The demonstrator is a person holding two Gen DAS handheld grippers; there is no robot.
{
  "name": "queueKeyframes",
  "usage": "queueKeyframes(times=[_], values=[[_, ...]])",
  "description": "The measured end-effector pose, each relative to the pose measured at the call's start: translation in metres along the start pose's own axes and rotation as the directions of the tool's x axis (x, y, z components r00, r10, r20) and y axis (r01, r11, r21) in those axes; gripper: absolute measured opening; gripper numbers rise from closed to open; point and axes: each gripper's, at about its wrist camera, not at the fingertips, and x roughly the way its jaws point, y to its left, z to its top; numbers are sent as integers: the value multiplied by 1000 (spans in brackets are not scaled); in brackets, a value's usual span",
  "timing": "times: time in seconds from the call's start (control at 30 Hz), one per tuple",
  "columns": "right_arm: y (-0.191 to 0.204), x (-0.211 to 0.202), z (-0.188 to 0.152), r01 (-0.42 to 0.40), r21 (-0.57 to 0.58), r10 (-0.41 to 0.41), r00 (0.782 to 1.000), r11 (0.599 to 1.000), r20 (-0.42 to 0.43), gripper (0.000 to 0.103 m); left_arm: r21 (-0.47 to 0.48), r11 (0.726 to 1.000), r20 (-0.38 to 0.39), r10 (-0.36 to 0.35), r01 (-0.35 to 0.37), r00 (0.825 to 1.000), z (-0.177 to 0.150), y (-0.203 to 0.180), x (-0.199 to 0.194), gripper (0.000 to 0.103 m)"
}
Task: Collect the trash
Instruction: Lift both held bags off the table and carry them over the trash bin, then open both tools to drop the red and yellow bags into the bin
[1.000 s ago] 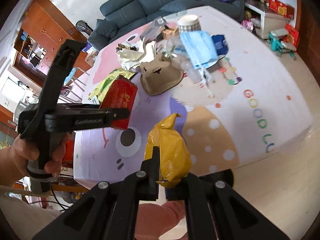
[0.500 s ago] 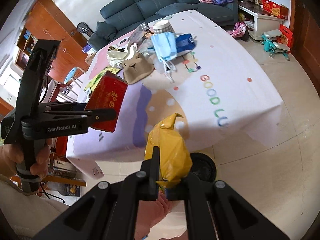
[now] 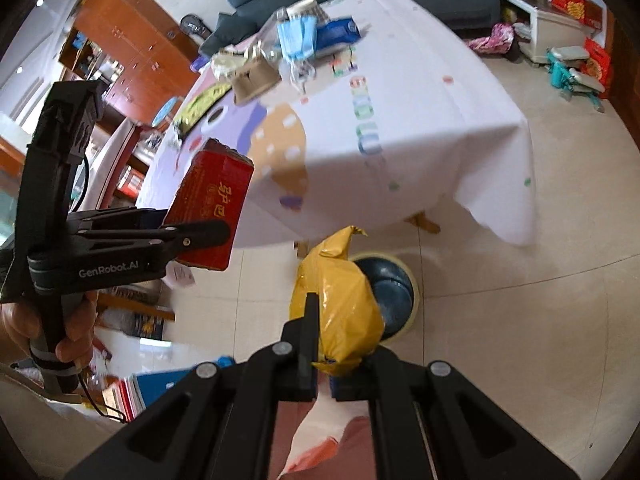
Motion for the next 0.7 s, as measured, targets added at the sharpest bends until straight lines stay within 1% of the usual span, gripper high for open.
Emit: queueKeyframes(times=[0.17, 0.27, 0.37, 0.43, 0.53, 0.7], values=[[-24, 18, -15, -36, 26, 37, 998, 999, -51, 3, -21, 999, -15, 32, -32, 999, -30, -18, 21, 46], [-36, 36, -24, -34, 40, 37, 996, 999, -81, 3, -27, 999, -30, 40, -41, 999, -45, -22, 36, 46], [-51, 61, -33, -26, 85, 36, 992, 996, -124, 3, -38, 998, -52, 42, -44, 998, -58, -21, 57, 46], [-60, 81, -41, -25, 118, 43, 988, 993, -151, 3, -51, 998, -80, 39, -43, 996, -66, -17, 75, 46], [-69, 108, -47, -22, 151, 48, 984, 988, -172, 3, -65, 997, -112, 30, -37, 993, -75, -10, 110, 46], [-90, 178, -58, -4, 216, 48, 979, 976, -199, 3, -87, 996, -140, 23, -35, 990, -78, 13, 174, 46]])
